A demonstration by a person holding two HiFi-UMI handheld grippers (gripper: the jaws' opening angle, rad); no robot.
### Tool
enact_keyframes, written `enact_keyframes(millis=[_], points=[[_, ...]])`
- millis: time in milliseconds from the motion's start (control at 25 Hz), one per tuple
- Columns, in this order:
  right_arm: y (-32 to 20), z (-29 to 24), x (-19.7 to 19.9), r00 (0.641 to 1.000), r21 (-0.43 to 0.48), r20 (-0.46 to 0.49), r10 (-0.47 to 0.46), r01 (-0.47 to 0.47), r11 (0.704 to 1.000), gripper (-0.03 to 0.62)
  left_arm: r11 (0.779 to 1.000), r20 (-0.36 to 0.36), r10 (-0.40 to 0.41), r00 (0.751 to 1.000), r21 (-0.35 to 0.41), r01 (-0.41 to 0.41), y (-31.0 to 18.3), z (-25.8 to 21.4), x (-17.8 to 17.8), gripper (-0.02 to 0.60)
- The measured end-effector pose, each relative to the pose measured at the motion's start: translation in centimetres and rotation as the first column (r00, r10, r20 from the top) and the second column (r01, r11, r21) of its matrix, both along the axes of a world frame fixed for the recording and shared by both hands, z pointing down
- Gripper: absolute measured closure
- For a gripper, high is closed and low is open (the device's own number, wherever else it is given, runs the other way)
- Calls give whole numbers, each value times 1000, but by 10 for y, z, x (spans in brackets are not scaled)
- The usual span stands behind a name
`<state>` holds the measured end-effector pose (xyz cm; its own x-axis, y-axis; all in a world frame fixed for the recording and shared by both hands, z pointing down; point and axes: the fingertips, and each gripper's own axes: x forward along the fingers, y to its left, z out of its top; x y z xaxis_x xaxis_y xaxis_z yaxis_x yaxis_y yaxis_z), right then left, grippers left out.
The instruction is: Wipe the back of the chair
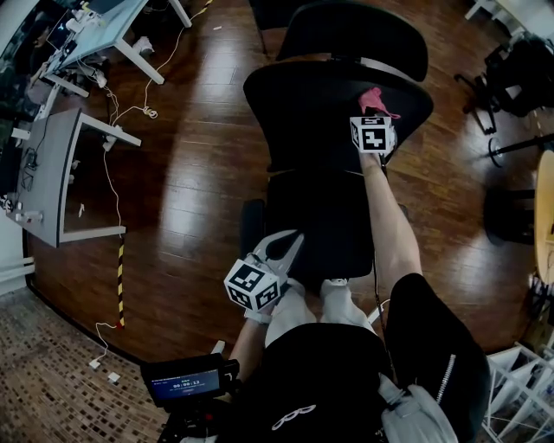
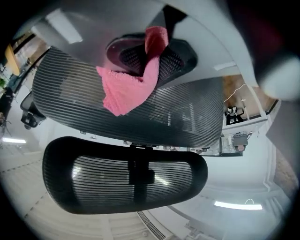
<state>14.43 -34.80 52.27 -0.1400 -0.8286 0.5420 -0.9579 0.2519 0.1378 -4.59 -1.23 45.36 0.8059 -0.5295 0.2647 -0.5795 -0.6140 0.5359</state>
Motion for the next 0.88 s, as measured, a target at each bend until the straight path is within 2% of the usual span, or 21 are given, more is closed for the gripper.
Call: enact_keyframes(millis=[320, 880], points=[[-9, 2, -70, 998, -5, 15, -57, 57, 998, 549, 999, 2, -32, 999, -13, 32, -5, 0, -38, 590], [-13, 11, -168, 987, -19, 19, -159, 160, 987, 549, 998, -2, -65, 998, -25, 65, -6, 6, -89, 590]])
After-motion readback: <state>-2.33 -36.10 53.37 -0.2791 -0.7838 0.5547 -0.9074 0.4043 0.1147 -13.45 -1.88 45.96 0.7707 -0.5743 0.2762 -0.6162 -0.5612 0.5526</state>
